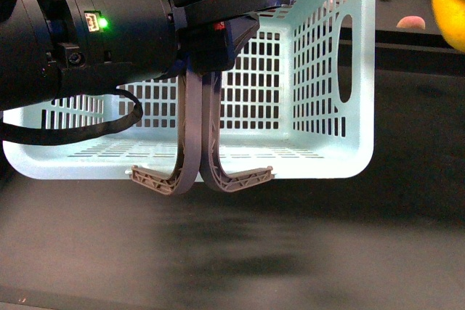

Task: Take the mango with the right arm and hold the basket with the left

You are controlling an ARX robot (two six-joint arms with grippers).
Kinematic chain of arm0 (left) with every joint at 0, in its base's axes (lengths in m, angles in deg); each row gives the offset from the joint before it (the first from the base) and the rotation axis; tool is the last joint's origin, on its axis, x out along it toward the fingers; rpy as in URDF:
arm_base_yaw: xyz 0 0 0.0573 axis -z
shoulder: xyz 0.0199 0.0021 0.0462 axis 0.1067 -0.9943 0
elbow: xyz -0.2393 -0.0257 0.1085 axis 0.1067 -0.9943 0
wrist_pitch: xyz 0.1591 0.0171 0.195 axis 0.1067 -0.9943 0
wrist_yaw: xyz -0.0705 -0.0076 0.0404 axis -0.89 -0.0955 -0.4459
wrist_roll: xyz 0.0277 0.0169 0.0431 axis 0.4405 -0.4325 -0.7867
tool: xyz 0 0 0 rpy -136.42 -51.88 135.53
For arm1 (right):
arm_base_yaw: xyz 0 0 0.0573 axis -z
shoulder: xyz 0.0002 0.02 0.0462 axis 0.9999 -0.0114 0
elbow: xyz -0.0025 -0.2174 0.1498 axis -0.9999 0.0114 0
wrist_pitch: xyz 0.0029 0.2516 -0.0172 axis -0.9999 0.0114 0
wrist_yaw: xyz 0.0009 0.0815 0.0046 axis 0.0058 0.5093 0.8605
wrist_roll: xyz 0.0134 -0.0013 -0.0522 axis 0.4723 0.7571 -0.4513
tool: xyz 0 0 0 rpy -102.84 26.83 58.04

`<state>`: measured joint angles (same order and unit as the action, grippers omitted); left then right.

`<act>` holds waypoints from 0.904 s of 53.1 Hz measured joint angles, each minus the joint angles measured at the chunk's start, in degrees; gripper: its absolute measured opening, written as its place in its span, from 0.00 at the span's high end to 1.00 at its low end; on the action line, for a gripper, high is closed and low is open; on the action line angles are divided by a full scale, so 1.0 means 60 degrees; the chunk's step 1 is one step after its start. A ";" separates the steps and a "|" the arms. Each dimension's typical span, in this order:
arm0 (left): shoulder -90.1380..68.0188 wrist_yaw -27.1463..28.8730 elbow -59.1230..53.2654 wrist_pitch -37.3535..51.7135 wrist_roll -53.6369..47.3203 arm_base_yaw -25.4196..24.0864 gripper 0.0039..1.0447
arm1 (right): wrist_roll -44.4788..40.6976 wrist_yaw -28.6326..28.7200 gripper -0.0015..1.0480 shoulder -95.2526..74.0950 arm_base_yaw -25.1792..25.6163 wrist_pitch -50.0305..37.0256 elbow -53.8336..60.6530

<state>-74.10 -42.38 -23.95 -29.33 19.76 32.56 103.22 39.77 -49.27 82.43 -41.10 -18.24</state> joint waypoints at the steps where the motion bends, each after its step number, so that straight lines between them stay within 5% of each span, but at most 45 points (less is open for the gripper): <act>1: 0.0000 0.0000 0.0000 0.0000 0.0000 0.0000 0.93 | -0.0007 -0.0029 0.43 -0.0011 -0.0084 0.0018 -0.0018; 21: 0.0000 -0.0007 0.0000 0.0000 -0.0004 0.0000 0.93 | 0.0084 -0.1147 0.43 -0.2371 -0.1967 -0.0051 -0.1530; 35: 0.0000 0.0000 0.0000 0.0000 -0.0004 0.0000 0.93 | 0.0262 -0.1843 0.43 -0.3727 -0.2350 -0.0299 -0.2408; 48: 0.0000 0.0000 0.0000 0.0000 -0.0004 0.0000 0.93 | 0.0393 -0.2055 0.16 -0.3843 -0.2368 -0.0503 -0.2565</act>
<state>-74.10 -42.38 -23.95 -29.33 19.74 32.56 105.58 27.44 -72.33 68.22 -44.11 -33.62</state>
